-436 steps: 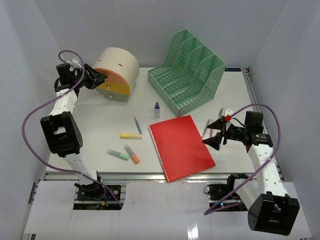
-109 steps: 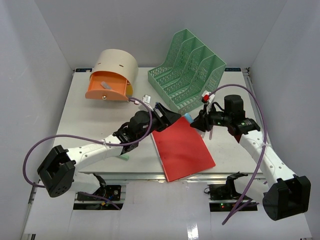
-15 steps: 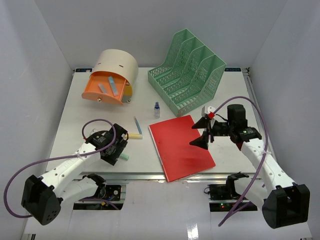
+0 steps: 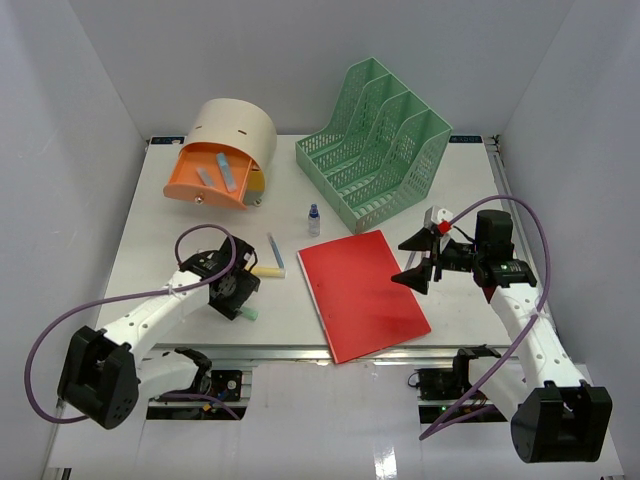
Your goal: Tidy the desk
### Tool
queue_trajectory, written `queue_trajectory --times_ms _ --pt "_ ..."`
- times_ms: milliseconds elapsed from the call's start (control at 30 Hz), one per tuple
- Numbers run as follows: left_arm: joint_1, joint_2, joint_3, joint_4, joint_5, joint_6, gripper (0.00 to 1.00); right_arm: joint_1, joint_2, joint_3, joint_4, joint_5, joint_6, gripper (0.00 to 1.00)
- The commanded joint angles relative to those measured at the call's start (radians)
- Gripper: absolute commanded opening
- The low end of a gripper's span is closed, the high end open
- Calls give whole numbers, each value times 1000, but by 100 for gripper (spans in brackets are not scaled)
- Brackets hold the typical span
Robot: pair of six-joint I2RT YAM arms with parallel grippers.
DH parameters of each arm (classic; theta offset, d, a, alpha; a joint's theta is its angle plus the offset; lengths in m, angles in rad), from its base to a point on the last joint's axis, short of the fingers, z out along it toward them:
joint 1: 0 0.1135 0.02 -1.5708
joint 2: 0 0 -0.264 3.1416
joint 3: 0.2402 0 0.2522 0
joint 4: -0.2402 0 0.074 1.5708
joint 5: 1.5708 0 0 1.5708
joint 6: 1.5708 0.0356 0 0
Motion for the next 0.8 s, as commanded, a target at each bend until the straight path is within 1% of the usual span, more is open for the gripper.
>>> queue_trajectory --times_ms 0,67,200,433,533,633,700,767 --pt "12 -65 -38 -45 -17 3 73 -11 -3 5 11 -24 -1 90" --pt "29 -58 -64 -19 -11 17 72 -13 -4 4 12 -20 0 89" --pt "94 -20 -112 60 19 82 68 -26 -6 0 11 -21 2 90" --pt "161 49 -71 96 12 150 63 -48 -5 2 9 -25 3 90" --pt "208 80 -62 113 16 187 60 -49 -5 2 9 -26 5 90" --pt "230 107 -64 124 26 207 53 -50 -6 2 9 -25 5 90" --pt "237 108 -72 132 33 210 42 -52 -7 2 9 -25 5 90" --pt "241 99 -80 133 36 213 34 -53 -9 2 10 -26 5 90"
